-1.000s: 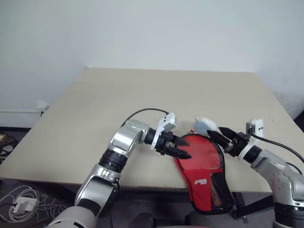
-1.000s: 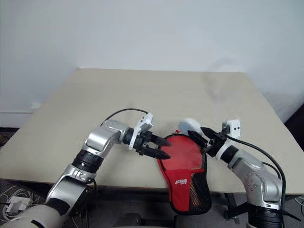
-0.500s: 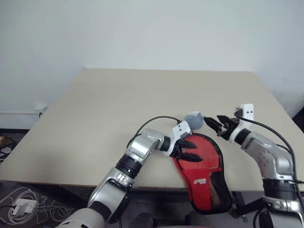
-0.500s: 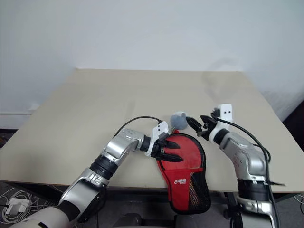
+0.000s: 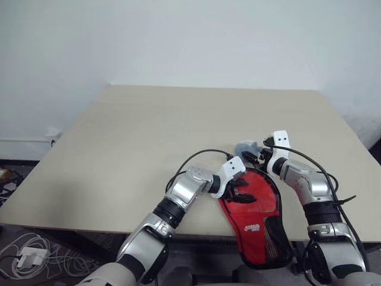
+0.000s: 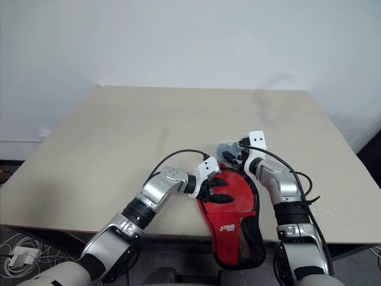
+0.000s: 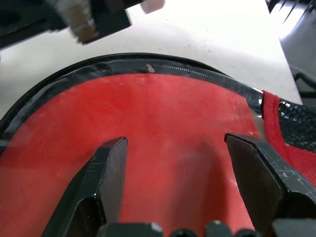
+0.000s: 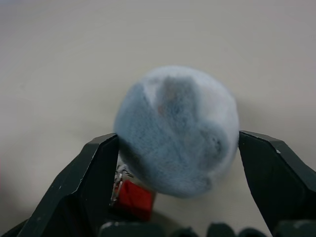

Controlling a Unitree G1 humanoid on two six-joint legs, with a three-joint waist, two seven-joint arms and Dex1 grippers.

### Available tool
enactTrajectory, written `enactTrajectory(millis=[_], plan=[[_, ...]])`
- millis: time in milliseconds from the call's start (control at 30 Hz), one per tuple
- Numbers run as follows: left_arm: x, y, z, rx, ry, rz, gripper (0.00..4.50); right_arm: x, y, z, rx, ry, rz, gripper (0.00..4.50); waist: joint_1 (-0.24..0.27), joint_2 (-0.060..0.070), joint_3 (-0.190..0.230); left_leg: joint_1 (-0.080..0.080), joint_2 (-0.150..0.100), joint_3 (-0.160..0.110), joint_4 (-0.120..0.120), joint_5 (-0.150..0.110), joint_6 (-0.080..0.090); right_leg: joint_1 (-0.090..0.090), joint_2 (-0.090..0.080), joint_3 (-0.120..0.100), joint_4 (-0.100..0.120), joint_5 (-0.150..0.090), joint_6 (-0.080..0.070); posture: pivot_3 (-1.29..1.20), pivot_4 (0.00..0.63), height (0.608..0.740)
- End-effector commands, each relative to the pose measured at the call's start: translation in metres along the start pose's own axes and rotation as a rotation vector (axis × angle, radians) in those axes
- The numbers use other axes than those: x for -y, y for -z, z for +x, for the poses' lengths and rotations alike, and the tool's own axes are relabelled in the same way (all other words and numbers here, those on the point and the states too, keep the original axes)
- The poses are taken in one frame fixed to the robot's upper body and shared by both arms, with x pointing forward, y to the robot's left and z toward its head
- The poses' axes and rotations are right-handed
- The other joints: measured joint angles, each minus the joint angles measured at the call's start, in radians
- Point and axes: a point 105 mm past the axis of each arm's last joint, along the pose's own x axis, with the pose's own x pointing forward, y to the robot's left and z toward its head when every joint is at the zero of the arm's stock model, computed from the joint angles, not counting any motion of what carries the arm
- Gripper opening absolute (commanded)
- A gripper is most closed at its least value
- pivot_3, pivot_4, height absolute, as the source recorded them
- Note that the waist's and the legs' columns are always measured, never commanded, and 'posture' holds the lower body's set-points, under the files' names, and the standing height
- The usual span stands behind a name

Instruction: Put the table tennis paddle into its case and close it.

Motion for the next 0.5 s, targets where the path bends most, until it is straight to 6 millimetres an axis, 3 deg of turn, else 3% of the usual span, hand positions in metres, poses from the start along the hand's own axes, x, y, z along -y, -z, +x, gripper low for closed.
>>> enactTrajectory(millis=[33,133,367,500], plan=[[0.003,0.010,0.002,-0.047,0.002,0.003,3.32,0.002,-0.021,0.002,0.052,0.022,-0.029,4.06,0.000,0.000,0.000,0.000,0.000,0.000,0.000,0.000,0.000,0.000,0.000,0.000,0.000,0.000,0.000,0.00,0.000,0.716],[0.004,0.011,0.002,-0.049,0.003,0.000,3.38,0.005,-0.026,0.003,0.074,0.041,-0.008,3.45,-0.001,0.000,0.000,0.000,0.000,0.000,0.000,0.000,0.000,0.000,0.000,0.000,0.000,0.000,0.000,0.00,0.000,0.716],[0.000,0.022,0.003,-0.114,-0.026,-0.002,3.38,0.003,-0.027,0.004,0.088,0.048,-0.016,1.03,-0.001,0.001,0.000,0.000,0.000,0.000,0.000,0.000,0.000,0.000,0.000,0.000,0.000,0.000,0.000,0.00,0.000,0.716],[-0.007,0.031,0.005,-0.175,-0.069,-0.064,3.38,0.002,-0.027,0.001,0.100,0.045,-0.029,0.11,0.001,0.000,0.000,0.000,0.000,0.000,0.000,0.000,0.000,0.001,0.000,0.000,0.000,0.000,0.000,0.00,0.000,0.716]])
